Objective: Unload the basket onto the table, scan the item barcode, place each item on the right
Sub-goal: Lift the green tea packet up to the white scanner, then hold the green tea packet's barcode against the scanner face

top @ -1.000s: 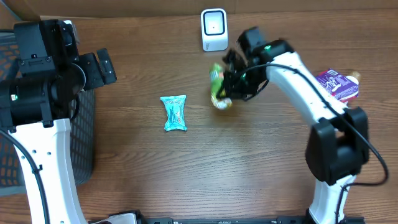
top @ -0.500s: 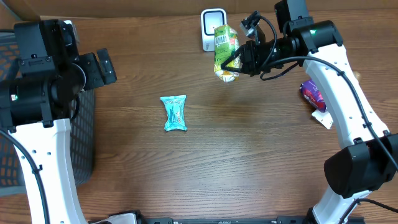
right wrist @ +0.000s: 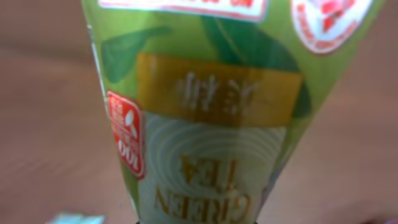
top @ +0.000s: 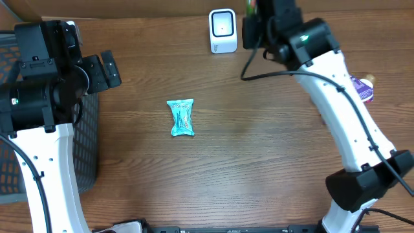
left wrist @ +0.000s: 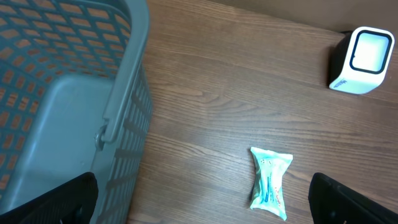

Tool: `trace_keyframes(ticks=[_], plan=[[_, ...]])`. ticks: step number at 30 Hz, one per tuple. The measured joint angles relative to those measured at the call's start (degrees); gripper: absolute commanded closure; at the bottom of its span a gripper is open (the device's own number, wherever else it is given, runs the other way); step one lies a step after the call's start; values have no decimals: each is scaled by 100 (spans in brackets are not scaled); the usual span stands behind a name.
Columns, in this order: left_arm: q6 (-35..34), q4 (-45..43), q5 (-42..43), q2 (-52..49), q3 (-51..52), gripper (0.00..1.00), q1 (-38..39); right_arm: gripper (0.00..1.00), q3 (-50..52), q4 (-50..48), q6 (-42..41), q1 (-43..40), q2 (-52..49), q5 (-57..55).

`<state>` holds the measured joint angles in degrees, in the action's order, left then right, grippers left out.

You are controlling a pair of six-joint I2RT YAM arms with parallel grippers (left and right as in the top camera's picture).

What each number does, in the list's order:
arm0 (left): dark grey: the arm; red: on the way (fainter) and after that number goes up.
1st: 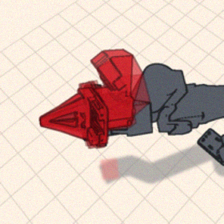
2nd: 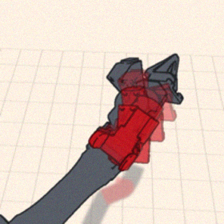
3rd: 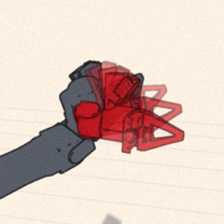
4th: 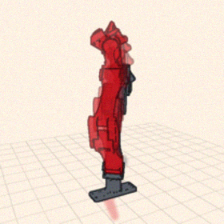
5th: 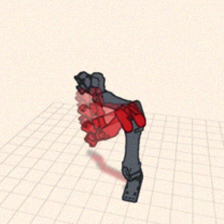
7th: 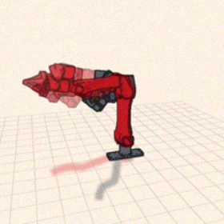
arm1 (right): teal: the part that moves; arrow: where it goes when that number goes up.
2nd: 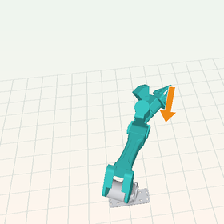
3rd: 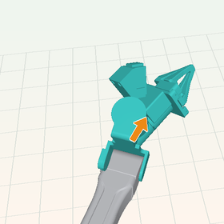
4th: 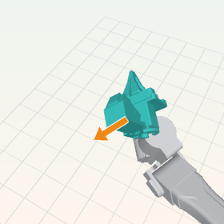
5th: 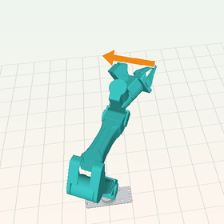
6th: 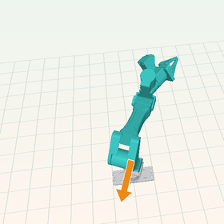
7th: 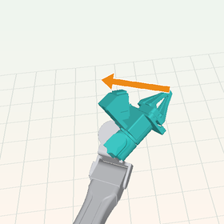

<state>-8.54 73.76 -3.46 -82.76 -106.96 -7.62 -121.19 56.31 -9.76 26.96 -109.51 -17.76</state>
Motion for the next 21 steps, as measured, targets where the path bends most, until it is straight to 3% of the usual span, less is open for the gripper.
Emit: trace_keyframes(ticks=[3, 8, 15, 21], plan=[[0, 2, -2, 0, 0, 0, 0, 96, -44, -968, 721, 232, -297, -1405], [-2, 2, 0, 0, 0, 1, 0, 96, -81, -2726, 2459, 352, -1259, -2660], [0, 0, 0, 0, 0, 0, 0, 96, -74, -4474, 5042, 328, -2785, -3220], [0, 2, 0, 0, 0, 1, 0, 96, -72, -4627, 6231, 278, -3414, -3099]])
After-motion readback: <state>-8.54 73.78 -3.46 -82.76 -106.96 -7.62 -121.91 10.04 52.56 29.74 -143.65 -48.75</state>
